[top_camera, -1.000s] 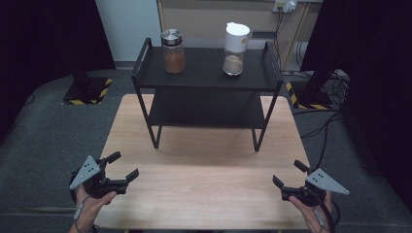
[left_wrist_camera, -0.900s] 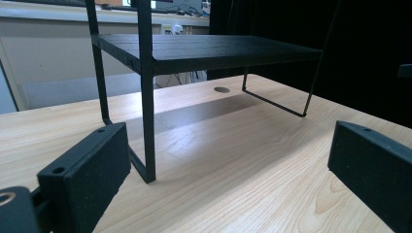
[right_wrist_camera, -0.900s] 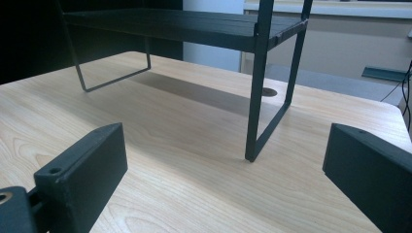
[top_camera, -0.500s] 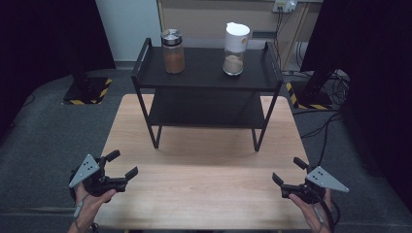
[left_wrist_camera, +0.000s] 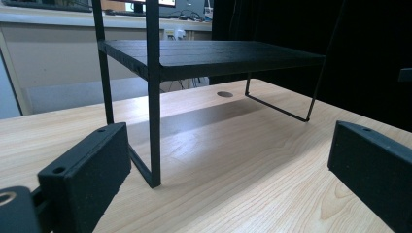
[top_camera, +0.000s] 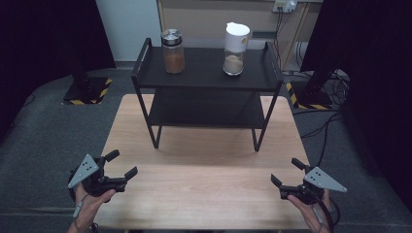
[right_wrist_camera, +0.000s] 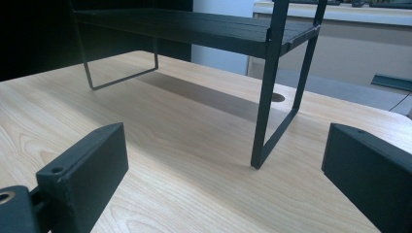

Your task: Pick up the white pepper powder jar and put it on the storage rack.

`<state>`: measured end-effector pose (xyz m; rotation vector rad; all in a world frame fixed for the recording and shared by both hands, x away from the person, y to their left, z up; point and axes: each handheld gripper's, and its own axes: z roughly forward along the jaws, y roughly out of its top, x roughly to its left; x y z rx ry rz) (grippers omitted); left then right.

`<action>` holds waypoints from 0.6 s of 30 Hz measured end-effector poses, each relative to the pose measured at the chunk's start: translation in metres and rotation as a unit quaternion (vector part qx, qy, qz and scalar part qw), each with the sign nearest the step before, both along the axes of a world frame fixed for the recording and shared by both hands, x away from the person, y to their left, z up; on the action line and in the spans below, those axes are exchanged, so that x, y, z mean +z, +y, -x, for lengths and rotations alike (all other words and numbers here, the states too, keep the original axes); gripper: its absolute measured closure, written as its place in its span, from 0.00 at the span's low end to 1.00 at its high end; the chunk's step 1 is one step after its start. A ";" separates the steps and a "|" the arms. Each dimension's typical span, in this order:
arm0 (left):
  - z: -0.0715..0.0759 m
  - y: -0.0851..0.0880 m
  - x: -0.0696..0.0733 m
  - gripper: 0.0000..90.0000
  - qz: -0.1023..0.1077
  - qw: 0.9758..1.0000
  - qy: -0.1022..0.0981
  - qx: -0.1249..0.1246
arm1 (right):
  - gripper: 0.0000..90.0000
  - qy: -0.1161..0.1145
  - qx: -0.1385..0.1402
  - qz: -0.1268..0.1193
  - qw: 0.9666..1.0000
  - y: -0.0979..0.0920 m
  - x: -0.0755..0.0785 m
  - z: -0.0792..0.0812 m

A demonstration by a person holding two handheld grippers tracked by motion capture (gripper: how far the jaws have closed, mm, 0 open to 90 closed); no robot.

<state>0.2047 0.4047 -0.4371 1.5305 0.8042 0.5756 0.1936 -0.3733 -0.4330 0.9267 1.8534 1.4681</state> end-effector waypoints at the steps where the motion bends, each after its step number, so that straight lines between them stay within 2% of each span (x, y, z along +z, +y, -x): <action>1: 0.000 0.000 0.000 0.01 0.000 1.000 0.000 0.000 | 0.04 0.000 0.000 0.000 1.000 0.000 0.000 0.000; 18: 0.001 0.000 0.000 0.02 -0.001 1.000 -0.003 -0.001 | 0.04 -0.001 0.001 0.001 1.000 0.000 0.000 0.000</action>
